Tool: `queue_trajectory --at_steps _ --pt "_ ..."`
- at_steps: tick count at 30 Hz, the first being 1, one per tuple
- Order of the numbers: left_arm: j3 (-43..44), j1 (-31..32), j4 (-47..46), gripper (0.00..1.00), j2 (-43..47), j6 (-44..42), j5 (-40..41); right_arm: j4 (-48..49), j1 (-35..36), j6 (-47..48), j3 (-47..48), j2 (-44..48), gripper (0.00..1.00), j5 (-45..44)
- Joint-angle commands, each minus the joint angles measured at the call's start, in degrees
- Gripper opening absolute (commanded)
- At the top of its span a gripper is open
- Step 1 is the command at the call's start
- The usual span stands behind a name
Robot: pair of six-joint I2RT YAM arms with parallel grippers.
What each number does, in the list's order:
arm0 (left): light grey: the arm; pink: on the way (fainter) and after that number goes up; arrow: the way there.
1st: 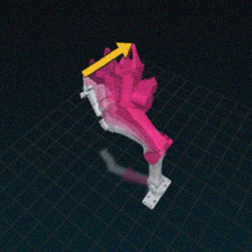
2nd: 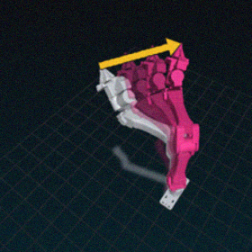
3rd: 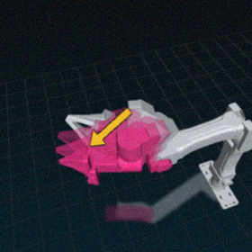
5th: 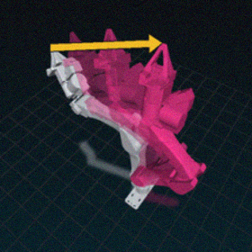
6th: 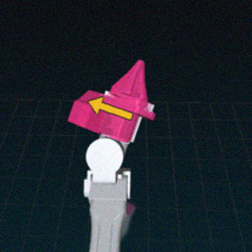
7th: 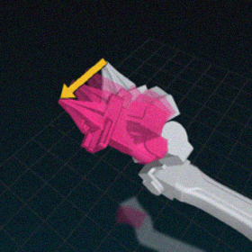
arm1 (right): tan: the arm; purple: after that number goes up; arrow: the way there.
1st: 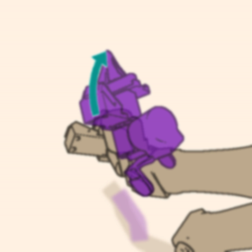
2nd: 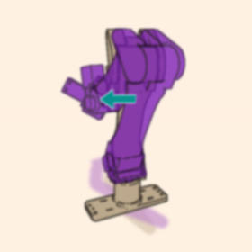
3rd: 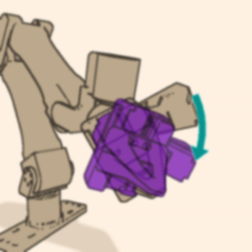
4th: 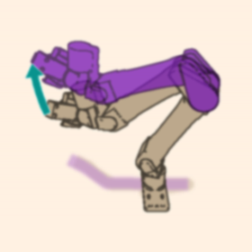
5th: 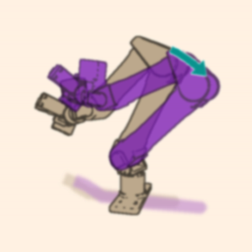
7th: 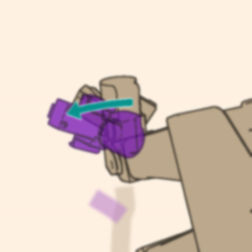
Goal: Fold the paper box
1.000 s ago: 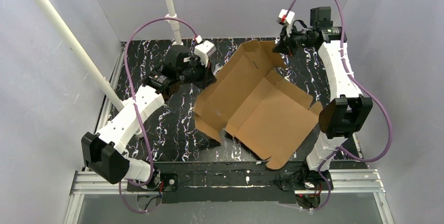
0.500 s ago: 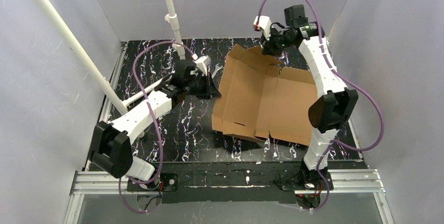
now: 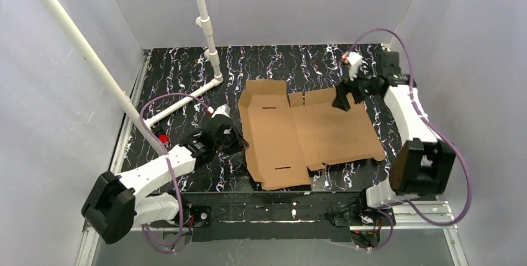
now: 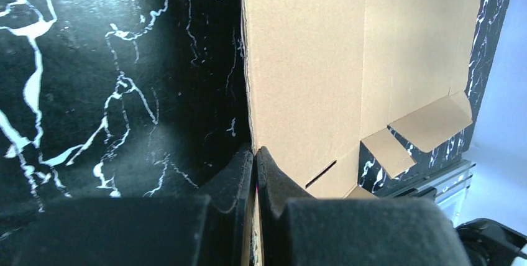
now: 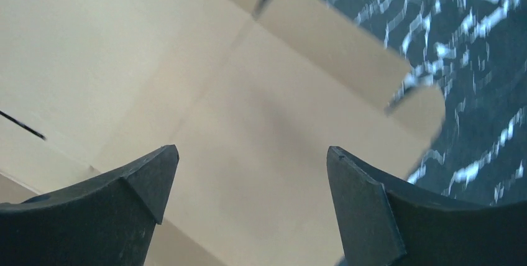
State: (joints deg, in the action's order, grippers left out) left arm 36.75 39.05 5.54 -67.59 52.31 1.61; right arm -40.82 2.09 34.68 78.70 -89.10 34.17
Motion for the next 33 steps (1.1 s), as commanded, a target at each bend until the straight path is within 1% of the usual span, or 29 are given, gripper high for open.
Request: queue_trajectory --at_steps 1,4,7,8,10,12,13,15,17,18,20,21,24,27,30,33 --pt "-3.4 0.7 -0.8 0.0 5.7 -3.0 5.7 8.0 -5.5 7.0 -11.3 5.8 0.98 1.5" --pt "-4.8 0.8 -1.1 0.0 6.8 -2.8 4.0 3.8 -8.2 14.2 -9.9 3.1 0.98 4.3" --pt "-6.6 0.8 -1.1 0.0 8.5 -1.0 3.8 -1.0 -10.4 12.9 -5.1 -0.7 0.98 3.4" --pt "-7.4 0.8 -1.3 0.0 9.0 0.2 4.0 -1.4 -11.0 11.0 -4.5 -1.4 0.98 3.2" --pt "-9.0 0.8 -2.7 0.0 9.6 1.8 3.6 0.3 -11.7 7.4 -5.4 -1.3 0.98 2.4" --pt "-10.2 0.8 -4.4 0.0 9.3 3.0 2.8 4.2 -11.8 5.8 -8.2 0.2 0.98 2.2" --pt "-10.5 0.8 -5.1 0.0 8.8 3.0 2.3 6.8 -11.8 5.7 -9.5 0.8 0.98 2.8" --pt "-10.6 0.8 -5.2 0.0 7.8 2.0 1.0 7.9 -11.8 8.7 -9.4 0.6 0.99 6.7" --pt "-10.2 0.8 -5.2 0.0 7.0 0.5 0.2 5.7 -11.3 12.5 -4.9 -3.0 0.98 9.1" --pt "-9.9 0.8 -5.2 0.0 6.7 -0.2 -0.1 3.6 -10.8 12.9 -0.9 -6.1 0.98 9.3" --pt "-9.3 0.8 -3.8 0.0 6.5 -1.5 0.3 -3.5 -10.0 15.5 8.2 -13.3 0.98 10.7" --pt "-9.0 0.8 -3.1 0.0 6.6 -2.1 0.6 -6.1 -9.6 15.6 12.7 -18.3 0.98 11.4" --pt "-8.9 0.8 -2.1 0.0 7.5 -3.2 1.0 -13.0 -8.3 15.6 24.4 -27.8 0.98 12.3" --pt "-8.4 0.8 -1.2 0.0 8.0 -4.2 1.3 -16.5 -7.5 15.3 32.6 -35.0 0.98 12.6" --pt "-7.6 0.8 -0.2 0.0 7.4 -5.2 1.2 -23.6 -6.4 20.9 40.0 -41.5 0.98 12.8" --pt "-7.0 0.7 0.3 0.0 6.3 -5.6 1.4 -27.4 -4.2 25.9 42.7 -44.8 0.98 10.0"
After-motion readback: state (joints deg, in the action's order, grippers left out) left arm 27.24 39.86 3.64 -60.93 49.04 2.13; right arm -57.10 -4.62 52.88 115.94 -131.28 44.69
